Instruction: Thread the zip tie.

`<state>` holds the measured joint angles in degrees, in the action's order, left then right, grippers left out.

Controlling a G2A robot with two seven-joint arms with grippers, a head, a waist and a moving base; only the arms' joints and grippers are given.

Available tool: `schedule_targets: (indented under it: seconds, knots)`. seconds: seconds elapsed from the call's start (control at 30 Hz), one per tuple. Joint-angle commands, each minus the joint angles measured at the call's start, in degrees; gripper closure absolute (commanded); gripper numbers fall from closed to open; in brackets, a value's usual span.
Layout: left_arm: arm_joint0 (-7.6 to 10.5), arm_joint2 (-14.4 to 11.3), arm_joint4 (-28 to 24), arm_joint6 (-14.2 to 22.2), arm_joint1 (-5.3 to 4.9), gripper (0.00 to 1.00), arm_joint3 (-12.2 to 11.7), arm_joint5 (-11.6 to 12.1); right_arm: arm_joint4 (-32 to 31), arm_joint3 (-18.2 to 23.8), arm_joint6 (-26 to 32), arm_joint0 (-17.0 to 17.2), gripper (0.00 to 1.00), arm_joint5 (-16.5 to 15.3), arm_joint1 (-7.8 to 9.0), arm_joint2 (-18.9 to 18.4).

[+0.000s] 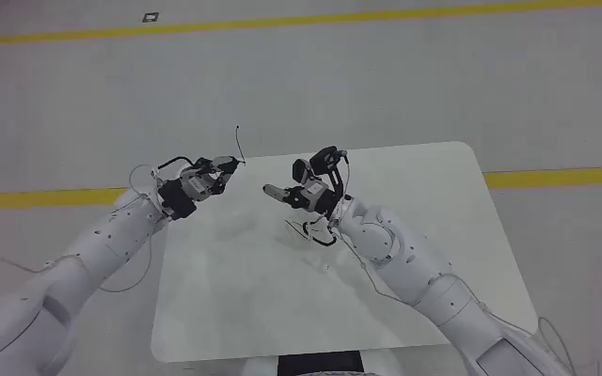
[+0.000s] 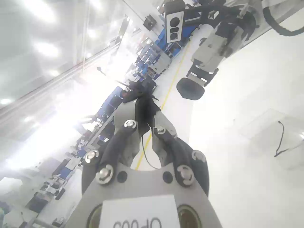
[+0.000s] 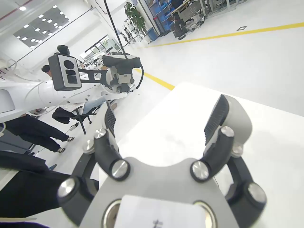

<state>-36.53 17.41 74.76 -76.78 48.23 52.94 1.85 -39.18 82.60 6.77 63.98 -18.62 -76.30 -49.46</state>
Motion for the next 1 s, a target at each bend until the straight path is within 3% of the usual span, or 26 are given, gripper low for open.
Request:
schedule_targets:
  seconds: [0.0, 0.07, 0.27, 0.3, 0.37, 0.6, 0.73, 0.9, 0.93, 0.97]
  knots:
    - [-0.40, 0.7, -1.9, 1.6, -0.06, 1.00, 1.0, 3.5, -4.8, 0.7, -1.5, 0.1, 0.00, 1.2, -0.01, 0.3]
    - [-0.97, 1.4, -3.8, 3.4, -0.09, 1.00, 2.1, 6.3, -8.7, 1.2, -3.2, 0.1, 0.00, 2.4, -0.11, 0.8]
    - [-2.17, 3.1, -6.1, 8.6, -0.11, 1.00, 5.0, 11.4, -17.6, 1.6, -9.1, -0.6, 0.00, 5.5, -0.59, 1.8]
    - [-2.12, 3.5, -5.3, 9.6, -0.12, 1.00, 5.3, 10.3, -20.0, 1.5, -11.4, -0.8, 0.00, 6.6, -0.72, 2.0]
    - [-2.12, 3.5, -5.3, 9.6, -0.12, 1.00, 5.3, 10.3, -22.1, 1.3, -13.1, -0.8, 0.00, 7.6, -0.82, 2.2]
    - [-2.26, 3.5, -5.5, 10.0, -0.09, 1.00, 5.5, 10.3, -22.1, 1.3, -13.1, -0.8, 0.00, 7.6, -0.82, 2.2]
    - [-3.63, 5.0, -9.9, 14.0, 0.34, 1.00, 8.8, 12.1, -28.1, 2.3, -13.6, -1.0, 0.00, 9.6, -0.96, 2.8]
    - [-4.68, 6.6, -13.4, 17.2, 0.92, 1.00, 10.9, 14.0, -34.4, 2.2, -16.6, -1.9, 0.00, 13.5, -1.56, 3.8]
    - [-4.72, 6.9, -13.0, 17.6, 1.00, 1.00, 11.0, 13.4, -35.0, 2.0, -17.3, -1.7, 0.00, 14.9, -1.72, 3.9]
    - [-4.48, 7.2, -10.3, 18.0, 1.04, 1.00, 11.0, 10.9, -34.8, 2.1, -17.8, -1.5, 0.00, 15.8, -1.84, 3.9]
